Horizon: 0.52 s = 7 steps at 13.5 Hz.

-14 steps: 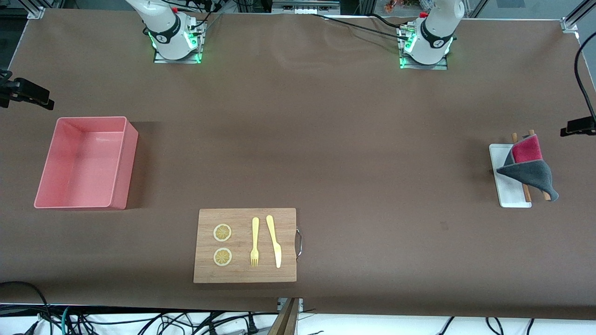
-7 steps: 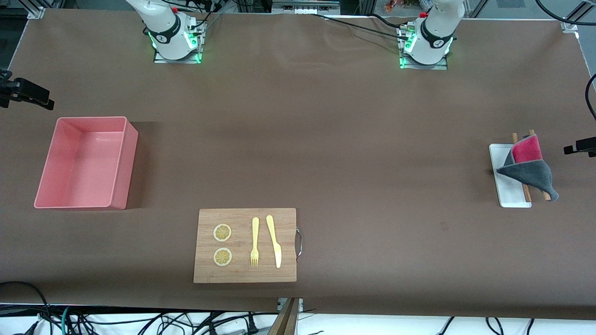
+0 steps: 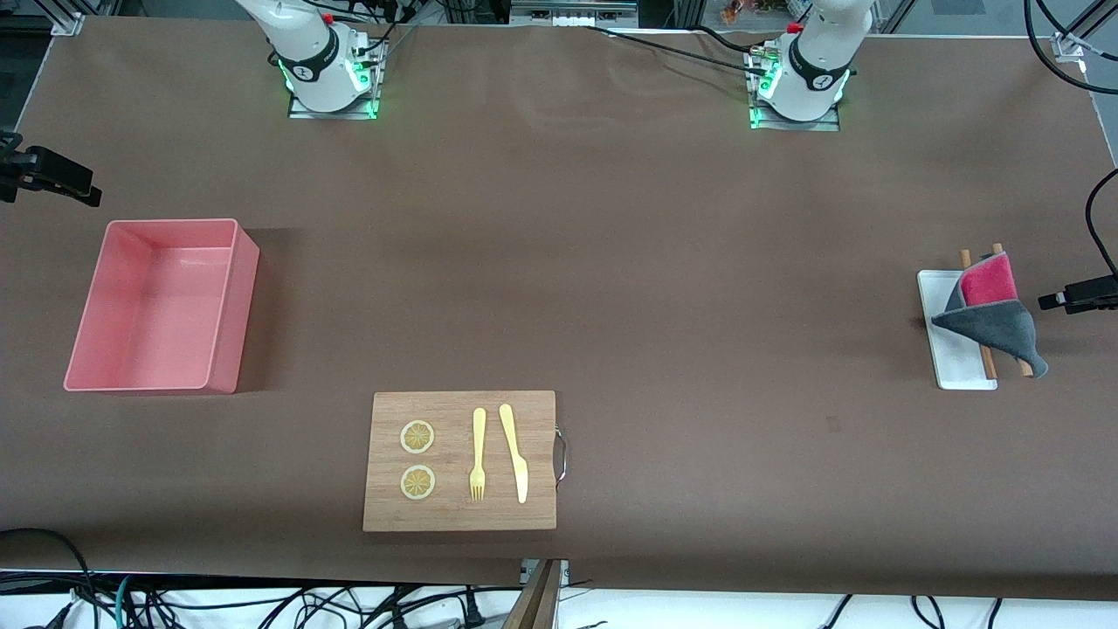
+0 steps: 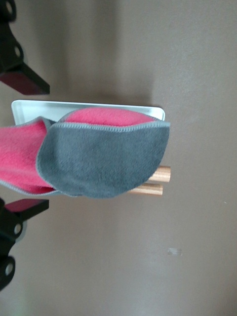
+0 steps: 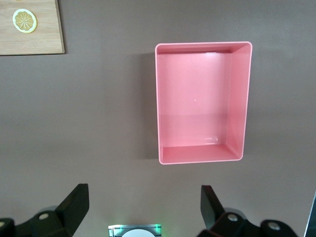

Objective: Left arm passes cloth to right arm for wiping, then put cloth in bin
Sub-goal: 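Lower the left gripper onto the grey cloth and grasp it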

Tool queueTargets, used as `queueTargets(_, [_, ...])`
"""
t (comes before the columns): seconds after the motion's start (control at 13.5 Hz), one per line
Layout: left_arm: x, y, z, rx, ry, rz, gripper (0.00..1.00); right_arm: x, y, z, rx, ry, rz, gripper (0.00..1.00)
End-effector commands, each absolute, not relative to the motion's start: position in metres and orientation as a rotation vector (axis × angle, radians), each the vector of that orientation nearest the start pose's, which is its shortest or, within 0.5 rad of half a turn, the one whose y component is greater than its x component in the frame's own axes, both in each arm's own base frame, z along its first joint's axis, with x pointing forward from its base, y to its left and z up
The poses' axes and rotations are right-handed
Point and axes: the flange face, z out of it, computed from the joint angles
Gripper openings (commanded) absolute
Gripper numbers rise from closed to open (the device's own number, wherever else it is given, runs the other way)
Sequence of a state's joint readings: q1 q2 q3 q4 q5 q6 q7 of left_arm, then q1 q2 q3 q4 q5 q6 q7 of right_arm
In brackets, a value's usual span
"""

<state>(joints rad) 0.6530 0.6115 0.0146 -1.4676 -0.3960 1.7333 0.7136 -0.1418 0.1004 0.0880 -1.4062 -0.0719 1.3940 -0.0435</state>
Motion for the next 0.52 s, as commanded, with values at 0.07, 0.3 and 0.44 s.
queueTargets(0.07, [0.559,0.401,0.301,-3.667,-0.100,-0.033,0.73,0.566,-0.041,0.633,-3.188,0.042,0.172,1.00])
queueTargets(0.3, [0.554,0.407,0.281,-3.703,-0.157,-0.029,0.66,0.565,-0.046,0.632,-3.183,0.051,0.177,1.00])
queueTargets(0.44, [0.553,0.408,0.279,-3.716,-0.175,-0.034,0.60,0.565,-0.046,0.632,-3.180,0.055,0.177,1.00])
